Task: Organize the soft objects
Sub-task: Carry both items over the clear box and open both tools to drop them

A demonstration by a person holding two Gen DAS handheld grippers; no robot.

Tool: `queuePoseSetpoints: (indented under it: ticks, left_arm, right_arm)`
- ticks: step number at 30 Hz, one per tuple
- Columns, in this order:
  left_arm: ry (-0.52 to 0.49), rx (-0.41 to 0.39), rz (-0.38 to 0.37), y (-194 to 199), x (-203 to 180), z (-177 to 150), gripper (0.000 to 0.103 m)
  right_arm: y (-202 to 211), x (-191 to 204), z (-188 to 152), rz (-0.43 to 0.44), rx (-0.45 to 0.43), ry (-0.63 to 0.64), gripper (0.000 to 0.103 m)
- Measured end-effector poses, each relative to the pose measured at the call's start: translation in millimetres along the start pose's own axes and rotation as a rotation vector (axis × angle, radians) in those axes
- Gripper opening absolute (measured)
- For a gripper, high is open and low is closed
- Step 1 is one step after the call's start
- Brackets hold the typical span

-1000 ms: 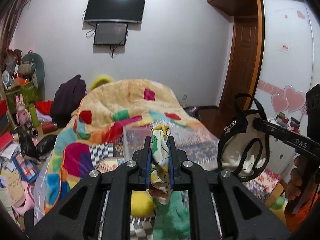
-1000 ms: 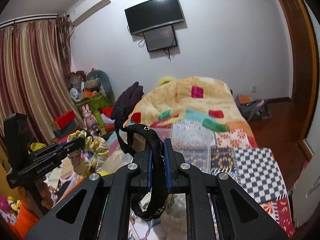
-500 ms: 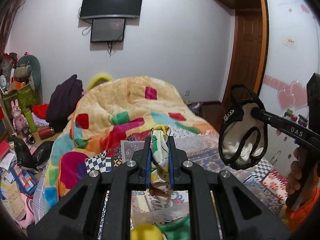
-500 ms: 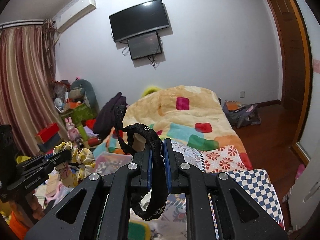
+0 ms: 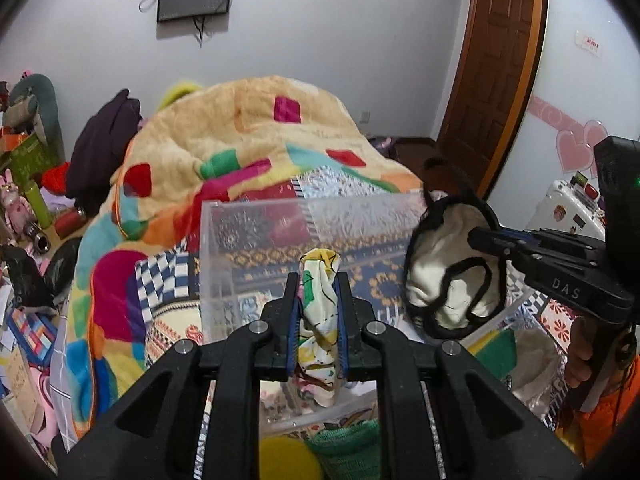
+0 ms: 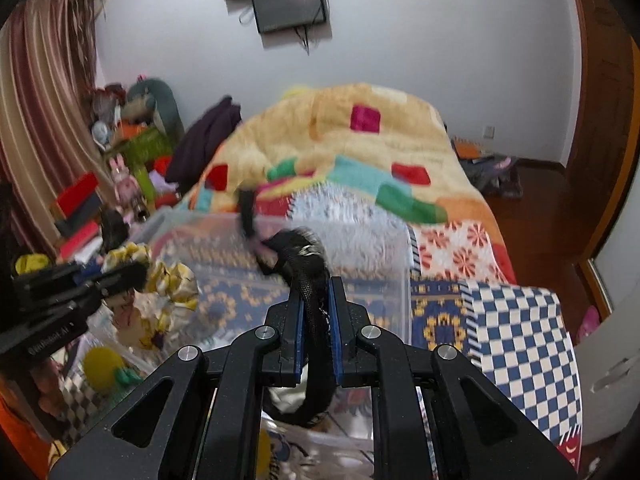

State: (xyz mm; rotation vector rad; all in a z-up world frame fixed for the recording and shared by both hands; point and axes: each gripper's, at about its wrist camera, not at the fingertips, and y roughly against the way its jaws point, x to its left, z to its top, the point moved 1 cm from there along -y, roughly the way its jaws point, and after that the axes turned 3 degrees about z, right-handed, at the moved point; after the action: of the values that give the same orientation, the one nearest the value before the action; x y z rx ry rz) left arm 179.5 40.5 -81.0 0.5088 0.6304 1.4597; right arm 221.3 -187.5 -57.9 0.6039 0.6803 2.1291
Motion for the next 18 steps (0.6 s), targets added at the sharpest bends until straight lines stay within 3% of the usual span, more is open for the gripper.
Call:
queuePoseSetpoints:
  ticks: [2, 4, 6, 7, 9, 11, 18]
  left_arm:
    - [0.0, 0.029, -0.001, -3, 0, -2, 0.017]
    - [-0.007, 0.025, 0.018, -1, -1, -3, 0.027]
    - [-0.006, 0.018, 0.021, 3, -2, -4, 0.049]
    - [-0.004, 0.006, 0.025, 6, -2, -4, 0.054]
    - [-0.01, -0.026, 0.035, 15, -4, -5, 0.058]
    - [-0.02, -0.042, 0.035, 23, -5, -5, 0.059]
    - [0.006, -0.102, 0.037, 56, 0, -15, 0.076]
  right_arm:
    - [-4, -1, -4, 0.008, 0.038, -0.003, 0.011]
    - [-6, -2, -8, 0.009, 0.068, -0.002, 0.011]
    - [-6, 0, -12, 0.001, 0.083, 0.013, 0.014]
    - [-5, 1, -13, -0.003, 0.085, 0.02, 0.017]
    - [1, 4, -15, -0.016, 0.074, 0.039, 0.039]
    - [14, 8, -17, -0.038, 0.03, 0.064, 0.052]
    - [52, 22, -18, -0.013, -0.075, 0.094, 0.081]
